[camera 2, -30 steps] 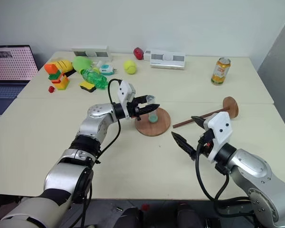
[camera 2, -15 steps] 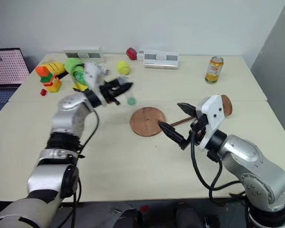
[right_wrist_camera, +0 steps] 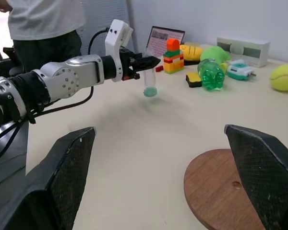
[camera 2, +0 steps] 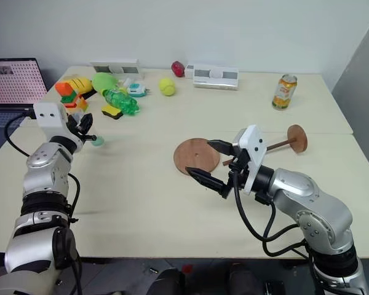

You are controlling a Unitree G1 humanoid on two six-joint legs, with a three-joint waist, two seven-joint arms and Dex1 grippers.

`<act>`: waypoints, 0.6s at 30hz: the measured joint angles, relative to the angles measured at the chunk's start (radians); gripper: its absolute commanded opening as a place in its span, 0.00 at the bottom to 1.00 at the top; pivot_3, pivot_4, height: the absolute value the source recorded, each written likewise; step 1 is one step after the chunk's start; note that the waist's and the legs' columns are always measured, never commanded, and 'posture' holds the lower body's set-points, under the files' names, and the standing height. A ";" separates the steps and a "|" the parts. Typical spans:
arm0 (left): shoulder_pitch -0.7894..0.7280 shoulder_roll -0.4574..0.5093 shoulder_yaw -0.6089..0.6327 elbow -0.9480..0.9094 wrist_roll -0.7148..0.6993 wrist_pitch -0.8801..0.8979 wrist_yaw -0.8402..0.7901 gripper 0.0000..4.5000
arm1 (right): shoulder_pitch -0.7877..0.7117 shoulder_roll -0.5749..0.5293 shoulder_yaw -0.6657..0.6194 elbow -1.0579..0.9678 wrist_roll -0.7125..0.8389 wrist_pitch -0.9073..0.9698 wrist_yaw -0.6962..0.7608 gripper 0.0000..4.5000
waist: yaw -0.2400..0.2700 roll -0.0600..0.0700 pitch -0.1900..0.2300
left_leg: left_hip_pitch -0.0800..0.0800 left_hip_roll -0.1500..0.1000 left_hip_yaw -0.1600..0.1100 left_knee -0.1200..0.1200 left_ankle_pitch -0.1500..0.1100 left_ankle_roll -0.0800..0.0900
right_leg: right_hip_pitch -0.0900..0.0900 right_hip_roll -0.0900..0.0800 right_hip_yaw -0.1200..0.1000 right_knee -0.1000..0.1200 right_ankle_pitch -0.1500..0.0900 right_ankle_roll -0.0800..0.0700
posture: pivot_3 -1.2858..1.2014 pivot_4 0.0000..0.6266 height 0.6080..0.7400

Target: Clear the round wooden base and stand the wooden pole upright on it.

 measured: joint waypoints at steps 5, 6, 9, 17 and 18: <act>-0.057 -0.005 0.000 0.113 0.001 -0.055 0.024 0.28 | 0.000 -0.005 0.000 0.004 0.000 0.001 0.003 1.00 | 0.000 0.000 0.000 | 0.000 0.000 0.000 0.000 0.000 0.000 | 0.000 0.000 0.000 0.000 0.000 0.000 | 0.52 0.24 1.00; -0.063 -0.006 0.000 0.123 0.001 -0.060 0.025 0.28 | 0.000 -0.007 0.000 0.004 0.000 0.002 0.001 1.00 | -0.001 0.000 0.000 | 0.000 0.000 0.000 0.000 0.000 0.000 | 0.000 0.000 0.000 0.000 0.000 0.000 | 0.52 0.24 1.00; -0.073 -0.006 0.001 0.157 -0.003 -0.079 0.026 0.43 | -0.007 -0.009 -0.005 0.000 0.004 0.021 -0.015 1.00 | -0.003 0.000 0.000 | 0.000 0.000 0.000 0.000 0.000 0.000 | 0.000 0.000 0.000 0.001 0.000 0.000 | 0.52 0.24 1.00; -0.076 -0.006 0.001 0.163 -0.007 -0.082 0.014 0.76 | -0.025 -0.008 -0.016 -0.013 0.024 0.052 -0.049 1.00 | -0.003 0.000 0.000 | 0.000 0.000 0.000 0.000 0.000 -0.001 | 0.000 0.000 0.000 0.001 0.000 0.000 | 0.52 0.24 1.00; -0.075 -0.006 0.001 0.158 -0.007 -0.082 0.014 0.82 | -0.025 -0.008 -0.016 -0.014 0.025 0.055 -0.053 1.00 | -0.003 0.000 0.000 | 0.000 0.000 0.000 0.000 0.000 -0.001 | 0.000 0.000 0.000 0.001 0.000 0.000 | 0.52 0.24 1.00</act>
